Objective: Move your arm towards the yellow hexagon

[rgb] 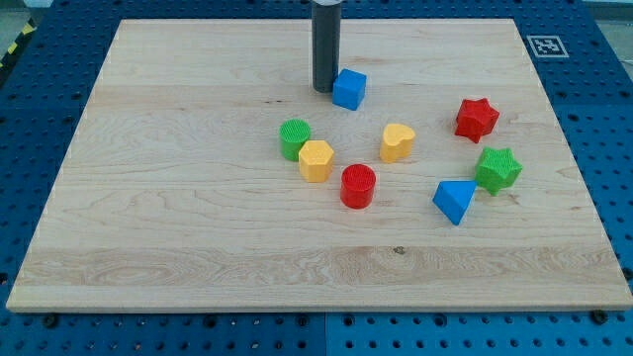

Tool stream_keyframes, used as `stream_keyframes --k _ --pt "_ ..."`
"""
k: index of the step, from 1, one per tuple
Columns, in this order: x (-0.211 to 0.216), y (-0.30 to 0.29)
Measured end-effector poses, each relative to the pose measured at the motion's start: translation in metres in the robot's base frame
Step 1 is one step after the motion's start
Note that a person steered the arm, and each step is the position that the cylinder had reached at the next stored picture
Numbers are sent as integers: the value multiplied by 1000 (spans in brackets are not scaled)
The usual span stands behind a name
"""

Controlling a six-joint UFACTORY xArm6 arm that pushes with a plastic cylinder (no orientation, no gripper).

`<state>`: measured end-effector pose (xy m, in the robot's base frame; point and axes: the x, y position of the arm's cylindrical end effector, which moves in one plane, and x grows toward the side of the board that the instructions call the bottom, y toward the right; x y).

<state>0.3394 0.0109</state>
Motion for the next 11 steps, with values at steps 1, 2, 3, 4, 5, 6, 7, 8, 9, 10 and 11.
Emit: stream_keyframes --k 1,2,3,4,5,6,7,8,9,10,11 --pt "14 11" --pt "15 29" --pt "15 31" --pt "6 -3" --pt "-4 -64" --pt "-6 -124" --pt "14 -165" --pt "59 -156" --pt "120 -139" --pt "165 -132" --pt "185 -92"
